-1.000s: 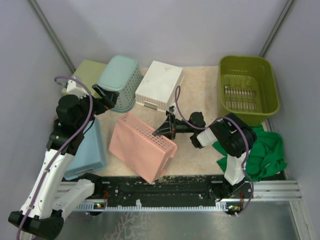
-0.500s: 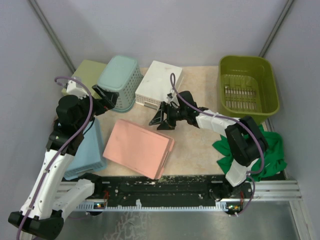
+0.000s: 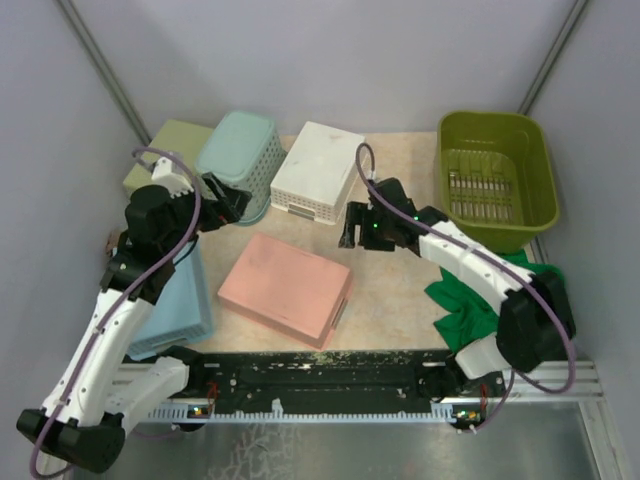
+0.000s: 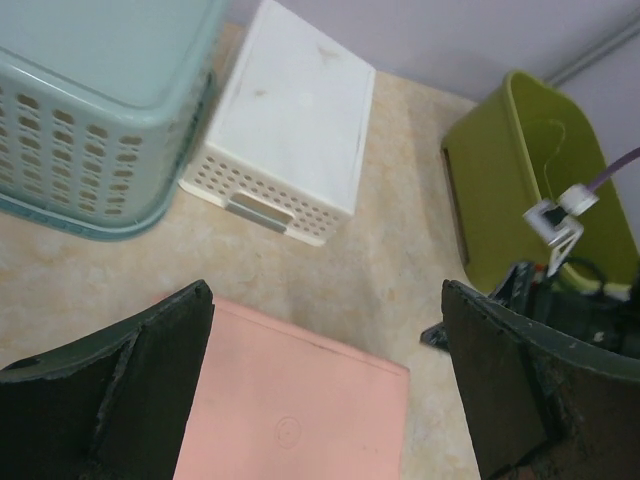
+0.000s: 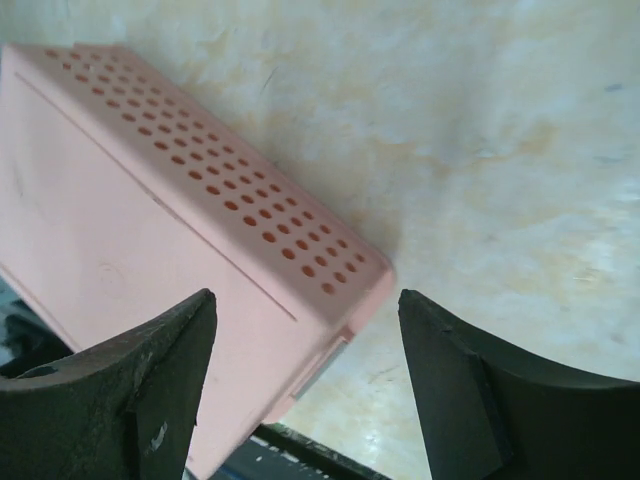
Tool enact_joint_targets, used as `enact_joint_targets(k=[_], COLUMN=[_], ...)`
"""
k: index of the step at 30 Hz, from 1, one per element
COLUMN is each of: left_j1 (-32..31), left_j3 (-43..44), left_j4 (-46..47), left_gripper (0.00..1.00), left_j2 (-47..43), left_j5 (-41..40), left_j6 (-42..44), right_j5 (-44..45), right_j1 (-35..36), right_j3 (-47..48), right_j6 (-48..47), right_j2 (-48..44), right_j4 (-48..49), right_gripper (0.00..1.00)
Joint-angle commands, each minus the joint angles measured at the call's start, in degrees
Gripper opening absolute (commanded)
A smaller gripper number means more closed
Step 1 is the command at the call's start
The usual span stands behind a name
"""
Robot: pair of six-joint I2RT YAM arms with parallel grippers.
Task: Turn the large container upside down
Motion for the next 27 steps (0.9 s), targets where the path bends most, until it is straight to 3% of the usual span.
enact_joint_targets(k=[1, 4, 8, 13, 19, 27], left_j1=[-5.9, -14.9, -20.3, -24.2, -26.2, -26.4], left_j3=[-0.5, -0.3, -0.1, 0.5, -0.4, -3.1], left_j4=[-1.2, -2.6, -2.2, -0.5, 1.1, 2.2], left_gripper=[1.00, 1.00, 1.00, 1.00, 1.00, 1.00], left_j2=[3.7, 6.9, 11.3, 14.9, 15.8, 14.6], left_j5=[2.3, -4.0, -5.2, -4.2, -2.5, -2.6], left_j6=[4.2, 6.3, 7.1, 7.7, 8.5, 9.4], right_j5=[21.2, 31.9, 43.2, 54.7, 42.4, 34.3], right_j1=[-0.2, -0.2, -0.3, -3.3, -18.5, -22.1], right_j3=[2.1, -0.6, -5.1, -4.6, 8.4, 23.7], right_j6=[-5.0, -7.6, -14.4, -25.0, -23.1, -24.8], right_j2=[-13.1, -21.0, -29.5, -28.8, -14.3, 5.4], right_j4=[-4.2, -3.9, 1.4, 6.2, -1.6, -6.9], right_gripper=[0.73, 0.73, 0.87, 0.94, 0.98, 0.98])
